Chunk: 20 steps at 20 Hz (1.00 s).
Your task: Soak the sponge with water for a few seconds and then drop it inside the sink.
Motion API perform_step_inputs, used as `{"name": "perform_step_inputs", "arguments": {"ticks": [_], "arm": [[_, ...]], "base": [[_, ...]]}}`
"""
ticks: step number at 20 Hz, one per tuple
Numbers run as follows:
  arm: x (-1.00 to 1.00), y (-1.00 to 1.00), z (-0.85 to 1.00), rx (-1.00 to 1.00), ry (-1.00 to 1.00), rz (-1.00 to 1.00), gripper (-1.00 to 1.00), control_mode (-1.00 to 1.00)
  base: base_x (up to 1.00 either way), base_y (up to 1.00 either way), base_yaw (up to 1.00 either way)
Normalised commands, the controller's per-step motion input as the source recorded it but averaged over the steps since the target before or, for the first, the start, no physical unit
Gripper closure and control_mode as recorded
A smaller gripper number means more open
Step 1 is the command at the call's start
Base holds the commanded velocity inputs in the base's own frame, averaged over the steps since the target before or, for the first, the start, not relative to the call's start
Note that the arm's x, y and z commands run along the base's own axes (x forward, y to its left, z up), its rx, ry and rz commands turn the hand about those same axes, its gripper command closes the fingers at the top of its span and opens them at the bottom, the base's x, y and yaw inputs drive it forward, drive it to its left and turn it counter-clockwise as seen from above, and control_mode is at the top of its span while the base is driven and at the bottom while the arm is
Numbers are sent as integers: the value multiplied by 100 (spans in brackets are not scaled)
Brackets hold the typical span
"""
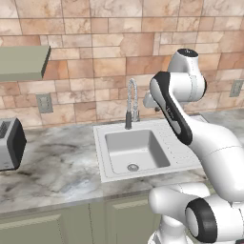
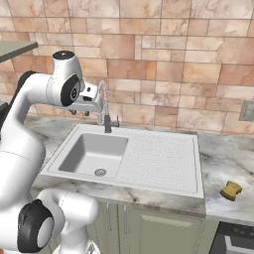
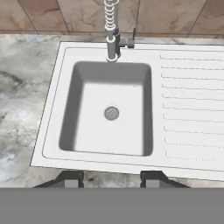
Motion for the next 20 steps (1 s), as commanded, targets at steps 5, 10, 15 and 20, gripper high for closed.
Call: {"name": "perform_step_inputs", "arguments": {"ticks": [5,10,15,20], "arm": [[0,0,0,0,0,0,-100,-100],[0,0,-1,0,5,0,-100,-100],[0,-2,0,0,0,0,-100,-100],[-6,0,0,0,0,0,-100,-100]], "base": [[0,0,0],[0,0,0],[0,0,0],[0,0,0]]}}
